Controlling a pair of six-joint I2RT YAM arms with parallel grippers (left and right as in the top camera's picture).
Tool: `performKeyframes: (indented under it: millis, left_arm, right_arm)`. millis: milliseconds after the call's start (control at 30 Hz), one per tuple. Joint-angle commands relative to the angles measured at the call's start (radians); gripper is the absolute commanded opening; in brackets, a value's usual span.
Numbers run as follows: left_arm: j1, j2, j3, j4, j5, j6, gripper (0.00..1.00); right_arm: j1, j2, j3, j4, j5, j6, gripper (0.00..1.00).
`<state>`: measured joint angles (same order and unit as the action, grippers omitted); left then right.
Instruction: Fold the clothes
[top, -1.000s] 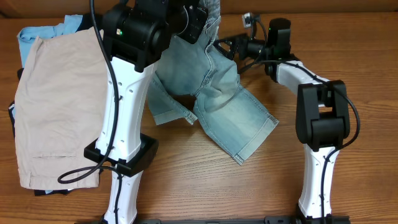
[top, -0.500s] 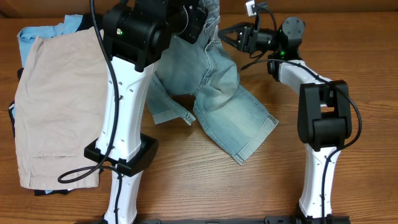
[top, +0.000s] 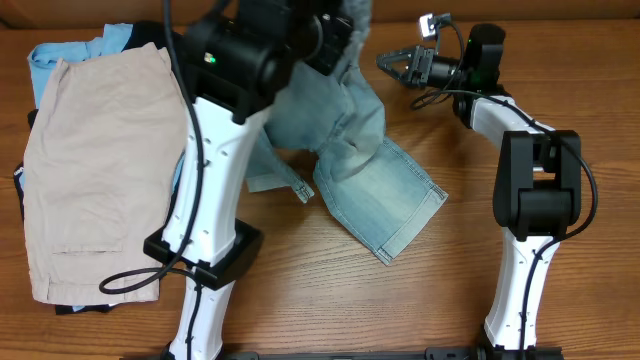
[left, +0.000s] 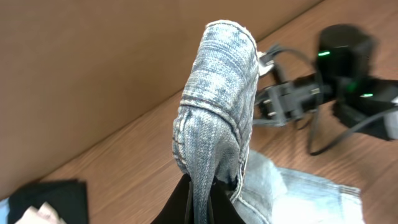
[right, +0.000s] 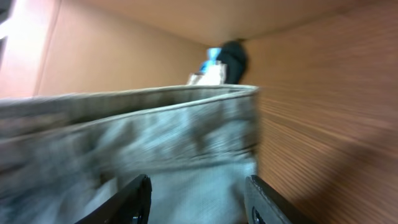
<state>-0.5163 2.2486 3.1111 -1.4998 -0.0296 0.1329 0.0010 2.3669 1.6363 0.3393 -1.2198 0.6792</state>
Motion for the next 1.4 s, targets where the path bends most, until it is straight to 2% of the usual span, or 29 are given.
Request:
performKeyframes:
  millis: [0, 100, 200, 267, 333, 400, 667, 733, 867, 900, 967, 1200, 1367]
  left_arm:
    - [-0.024, -0.053, 0.031, 0.032, 0.02, 0.017, 0.04]
    - [-0.03, -0.055, 0.031, 0.039, 0.025, 0.016, 0.04]
    - [-0.032, -0.059, 0.031, 0.039, 0.033, 0.016, 0.04]
    - [-0.032, -0.059, 0.031, 0.037, 0.034, 0.017, 0.04]
    - [-0.032, -0.059, 0.031, 0.029, 0.036, 0.017, 0.04]
    - [-0.034, -0.06, 0.031, 0.01, 0.061, 0.017, 0.04]
    - [-0.034, -0.13, 0.031, -0.011, 0.138, 0.017, 0.04]
    - [-0.034, -0.168, 0.031, -0.025, 0.217, 0.026, 0.04]
    - [-0.034, -0.249, 0.031, -0.157, 0.408, 0.138, 0.04]
    - [-0.034, -0.261, 0.03, -0.189, 0.405, 0.152, 0.04]
    - [-0.032, -0.29, -0.014, -0.19, 0.313, 0.024, 0.04]
    - [-0.032, -0.282, -0.237, -0.19, 0.227, 0.024, 0.04]
    - [-0.027, -0.257, -0.327, -0.187, 0.232, 0.093, 0.04]
  right_arm:
    - [-0.021, -0.012, 0.008, -0.11, 0.126, -0.155, 0.52]
    - [-0.024, -0.045, 0.008, -0.326, 0.29, -0.293, 0.55]
    - [-0.016, -0.102, 0.008, -0.545, 0.56, -0.404, 0.58]
    - [-0.006, -0.146, 0.008, -0.639, 0.721, -0.434, 0.61]
    - [-0.001, -0.173, 0.008, -0.669, 0.761, -0.45, 0.65]
    - [-0.001, -0.183, 0.008, -0.661, 0.723, -0.446, 0.68]
    - [0.0, -0.183, 0.008, -0.663, 0.629, -0.44, 0.72]
    - [-0.002, -0.183, 0.008, -0.662, 0.587, -0.441, 0.73]
    - [-0.012, -0.183, 0.008, -0.663, 0.518, -0.441, 0.76]
    - [-0.014, -0.183, 0.008, -0.663, 0.505, -0.441, 0.76]
    - [-0.019, -0.183, 0.008, -0.663, 0.479, -0.441, 0.77]
    - [-0.036, -0.183, 0.008, -0.675, 0.323, -0.48, 0.8]
    - [-0.022, -0.182, 0.008, -0.691, 0.206, -0.52, 0.83]
